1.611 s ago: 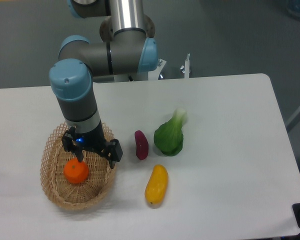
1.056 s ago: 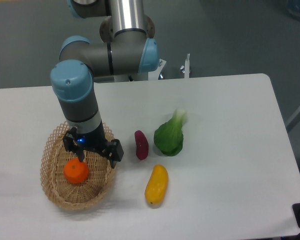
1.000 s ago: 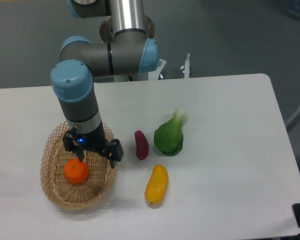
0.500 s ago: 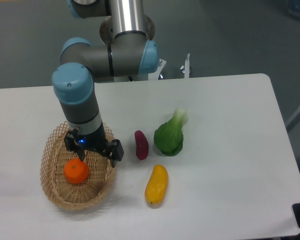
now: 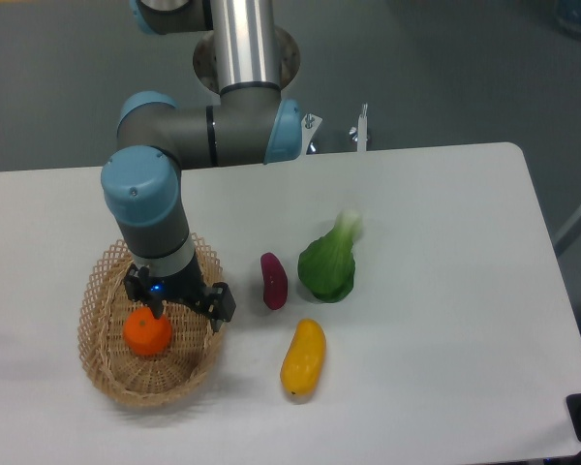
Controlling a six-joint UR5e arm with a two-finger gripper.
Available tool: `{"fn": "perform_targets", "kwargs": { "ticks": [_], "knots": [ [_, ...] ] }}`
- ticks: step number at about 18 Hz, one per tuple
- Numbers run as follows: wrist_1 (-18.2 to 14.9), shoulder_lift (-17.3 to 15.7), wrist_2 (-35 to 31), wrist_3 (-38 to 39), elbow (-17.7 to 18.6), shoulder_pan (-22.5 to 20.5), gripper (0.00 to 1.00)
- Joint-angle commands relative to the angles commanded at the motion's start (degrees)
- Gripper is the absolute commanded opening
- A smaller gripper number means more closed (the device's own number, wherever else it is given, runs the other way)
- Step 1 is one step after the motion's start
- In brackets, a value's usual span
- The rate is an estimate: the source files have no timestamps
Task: Pick up the orange from the basket
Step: 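Lower the gripper into the basket around the orange, then close the gripper on the orange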
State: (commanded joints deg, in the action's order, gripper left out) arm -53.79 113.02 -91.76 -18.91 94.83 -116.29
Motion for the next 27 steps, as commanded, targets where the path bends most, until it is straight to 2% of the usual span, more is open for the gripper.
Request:
{"fn": "perform_targets", "kwargs": {
  "ticks": [4,7,10,12,27],
  "knots": [
    [0.1,0.3,-0.4,0.4,1.4,2.6,1.00],
    [1.6,1.5,-0.4,-7.3,1.5,4.9,1.00],
    [1.8,3.6,-0.4,-8.1,0.9,5.2,1.00],
    [3.2,4.4,-0.4,-7.1,1.0,5.7,1.00],
    [4.1,6.3,-0.5,-7.3,1.9,5.6,1.00]
  ]
}}
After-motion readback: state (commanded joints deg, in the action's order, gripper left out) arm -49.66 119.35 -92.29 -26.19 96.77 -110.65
